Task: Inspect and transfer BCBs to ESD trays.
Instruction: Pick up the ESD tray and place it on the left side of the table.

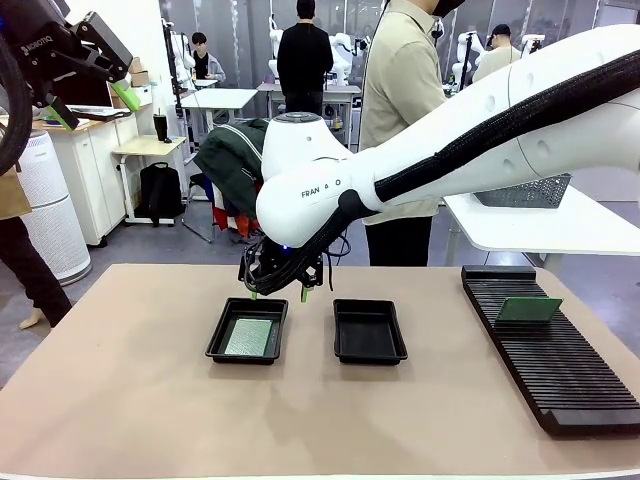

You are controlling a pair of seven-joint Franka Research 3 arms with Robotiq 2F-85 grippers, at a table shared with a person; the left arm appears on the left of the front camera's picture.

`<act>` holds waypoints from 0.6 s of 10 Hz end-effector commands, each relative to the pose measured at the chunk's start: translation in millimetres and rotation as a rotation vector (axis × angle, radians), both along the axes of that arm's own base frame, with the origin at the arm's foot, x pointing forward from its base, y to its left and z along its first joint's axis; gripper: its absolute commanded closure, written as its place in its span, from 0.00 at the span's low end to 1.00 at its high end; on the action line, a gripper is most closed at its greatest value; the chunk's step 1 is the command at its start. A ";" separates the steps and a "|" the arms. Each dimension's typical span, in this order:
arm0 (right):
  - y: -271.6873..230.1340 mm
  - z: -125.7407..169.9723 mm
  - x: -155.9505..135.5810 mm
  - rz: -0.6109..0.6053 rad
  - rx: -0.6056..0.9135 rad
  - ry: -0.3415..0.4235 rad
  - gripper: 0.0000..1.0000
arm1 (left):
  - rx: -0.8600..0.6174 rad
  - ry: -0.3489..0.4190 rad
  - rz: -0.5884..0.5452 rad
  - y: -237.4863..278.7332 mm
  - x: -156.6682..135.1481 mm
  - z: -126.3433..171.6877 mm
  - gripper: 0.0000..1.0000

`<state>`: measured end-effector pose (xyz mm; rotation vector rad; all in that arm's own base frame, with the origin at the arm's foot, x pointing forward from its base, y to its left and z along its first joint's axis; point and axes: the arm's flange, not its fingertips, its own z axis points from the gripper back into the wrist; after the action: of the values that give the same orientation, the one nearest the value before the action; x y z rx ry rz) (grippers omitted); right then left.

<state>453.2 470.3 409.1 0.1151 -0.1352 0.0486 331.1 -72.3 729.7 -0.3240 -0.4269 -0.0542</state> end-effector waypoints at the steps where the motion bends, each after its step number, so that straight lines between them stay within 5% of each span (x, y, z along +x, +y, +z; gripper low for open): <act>1: 0.0 -0.4 -0.4 -0.003 0.001 -0.003 0.00 | -0.002 0.003 0.003 1.4 0.1 -1.2 0.00; 6: -40.3 26.1 -9.6 -0.086 0.183 -0.008 0.00 | 0.047 0.076 -0.017 -2.6 31.7 -37.2 0.00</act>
<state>460.3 453.9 433.8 0.2200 -0.1452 -0.0289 356.6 -75.7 700.6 -0.3093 -0.3554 -0.0564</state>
